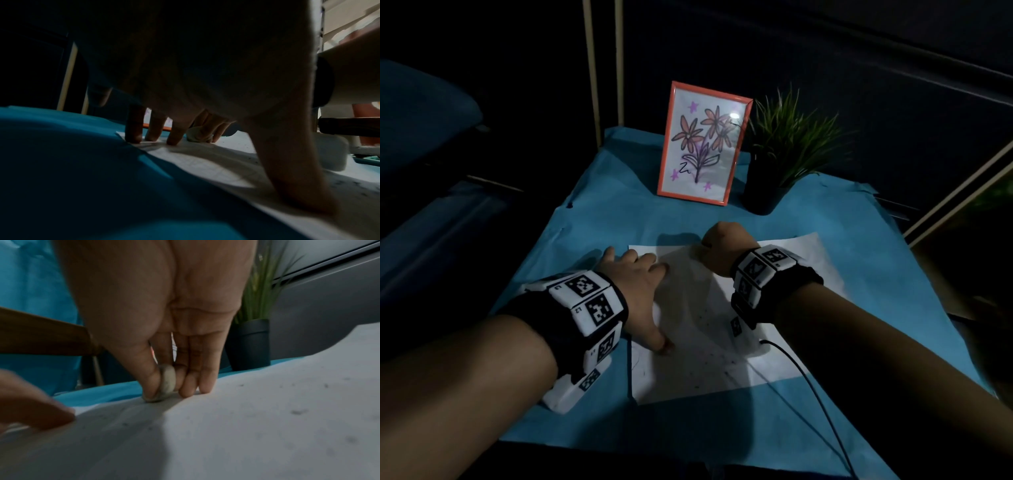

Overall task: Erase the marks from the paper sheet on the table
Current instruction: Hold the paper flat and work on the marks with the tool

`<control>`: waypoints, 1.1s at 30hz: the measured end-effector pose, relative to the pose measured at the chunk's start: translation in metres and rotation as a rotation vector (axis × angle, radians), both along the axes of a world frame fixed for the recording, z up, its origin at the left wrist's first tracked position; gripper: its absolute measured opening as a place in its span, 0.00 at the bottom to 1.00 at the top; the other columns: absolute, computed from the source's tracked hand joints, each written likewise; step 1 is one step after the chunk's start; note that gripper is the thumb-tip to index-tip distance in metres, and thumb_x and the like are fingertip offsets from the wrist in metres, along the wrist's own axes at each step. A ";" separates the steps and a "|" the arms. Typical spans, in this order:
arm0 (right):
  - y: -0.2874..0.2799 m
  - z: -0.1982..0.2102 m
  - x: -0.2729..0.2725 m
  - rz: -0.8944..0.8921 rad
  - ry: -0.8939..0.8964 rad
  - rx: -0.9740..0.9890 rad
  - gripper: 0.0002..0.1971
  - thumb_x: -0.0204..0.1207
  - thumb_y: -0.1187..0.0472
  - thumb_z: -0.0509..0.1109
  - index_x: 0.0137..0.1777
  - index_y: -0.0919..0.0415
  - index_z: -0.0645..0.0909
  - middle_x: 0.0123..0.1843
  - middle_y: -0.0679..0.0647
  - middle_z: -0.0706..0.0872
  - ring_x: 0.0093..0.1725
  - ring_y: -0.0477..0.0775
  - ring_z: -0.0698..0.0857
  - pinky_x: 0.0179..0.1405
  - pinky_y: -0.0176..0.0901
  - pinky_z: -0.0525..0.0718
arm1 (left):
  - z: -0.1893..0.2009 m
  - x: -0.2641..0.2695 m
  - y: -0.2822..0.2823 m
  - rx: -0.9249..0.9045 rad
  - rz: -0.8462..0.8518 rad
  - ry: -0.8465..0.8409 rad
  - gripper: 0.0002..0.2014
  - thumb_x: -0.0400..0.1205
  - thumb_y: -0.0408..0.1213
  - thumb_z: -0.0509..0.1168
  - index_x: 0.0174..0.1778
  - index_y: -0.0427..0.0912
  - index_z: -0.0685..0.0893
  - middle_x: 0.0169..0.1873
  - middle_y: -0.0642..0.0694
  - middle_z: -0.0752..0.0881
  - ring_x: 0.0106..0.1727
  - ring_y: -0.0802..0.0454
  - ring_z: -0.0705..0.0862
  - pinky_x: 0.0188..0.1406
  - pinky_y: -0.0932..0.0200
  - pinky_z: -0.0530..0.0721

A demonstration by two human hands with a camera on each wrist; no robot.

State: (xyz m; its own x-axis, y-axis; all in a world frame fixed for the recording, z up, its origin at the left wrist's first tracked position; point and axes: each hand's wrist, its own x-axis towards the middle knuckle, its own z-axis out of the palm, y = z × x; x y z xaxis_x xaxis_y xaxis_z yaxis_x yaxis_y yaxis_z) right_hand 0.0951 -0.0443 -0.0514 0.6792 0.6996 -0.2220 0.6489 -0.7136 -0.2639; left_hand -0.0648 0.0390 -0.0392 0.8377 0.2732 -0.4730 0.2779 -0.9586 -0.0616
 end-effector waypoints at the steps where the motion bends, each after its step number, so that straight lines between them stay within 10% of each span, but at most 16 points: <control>1: -0.001 0.001 0.002 -0.021 -0.003 0.016 0.12 0.75 0.53 0.70 0.54 0.59 0.85 0.56 0.59 0.84 0.55 0.61 0.83 0.44 0.39 0.74 | 0.000 0.000 0.000 -0.003 0.001 -0.003 0.61 0.60 0.78 0.66 0.84 0.49 0.51 0.82 0.47 0.56 0.82 0.43 0.56 0.81 0.36 0.47; 8: -0.016 0.000 -0.010 0.089 0.042 -0.017 0.14 0.77 0.51 0.68 0.50 0.62 0.87 0.50 0.58 0.87 0.51 0.59 0.84 0.46 0.43 0.80 | 0.001 -0.002 0.001 -0.026 0.006 0.006 0.61 0.62 0.78 0.65 0.84 0.49 0.49 0.83 0.46 0.53 0.83 0.42 0.52 0.80 0.36 0.45; 23: -0.036 0.004 0.032 -0.279 0.105 0.058 0.21 0.73 0.47 0.72 0.51 0.67 0.87 0.52 0.61 0.88 0.53 0.59 0.86 0.48 0.46 0.83 | -0.005 0.007 0.006 -0.012 0.030 -0.063 0.50 0.70 0.74 0.62 0.82 0.50 0.55 0.80 0.48 0.61 0.79 0.45 0.61 0.78 0.41 0.58; 33: -0.022 -0.003 0.002 0.042 0.078 0.079 0.09 0.75 0.51 0.71 0.41 0.57 0.82 0.42 0.54 0.81 0.43 0.54 0.80 0.41 0.41 0.75 | -0.005 0.014 0.011 -0.005 -0.002 -0.057 0.53 0.64 0.78 0.63 0.81 0.53 0.57 0.80 0.50 0.62 0.78 0.46 0.63 0.78 0.39 0.57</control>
State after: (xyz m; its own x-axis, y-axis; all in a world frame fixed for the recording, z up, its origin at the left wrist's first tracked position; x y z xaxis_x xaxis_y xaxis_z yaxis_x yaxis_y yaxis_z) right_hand 0.0967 -0.0665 -0.0543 0.6314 0.7447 -0.2161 0.6532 -0.6610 -0.3693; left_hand -0.0507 0.0496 -0.0445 0.8638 0.2693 -0.4258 0.2791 -0.9594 -0.0407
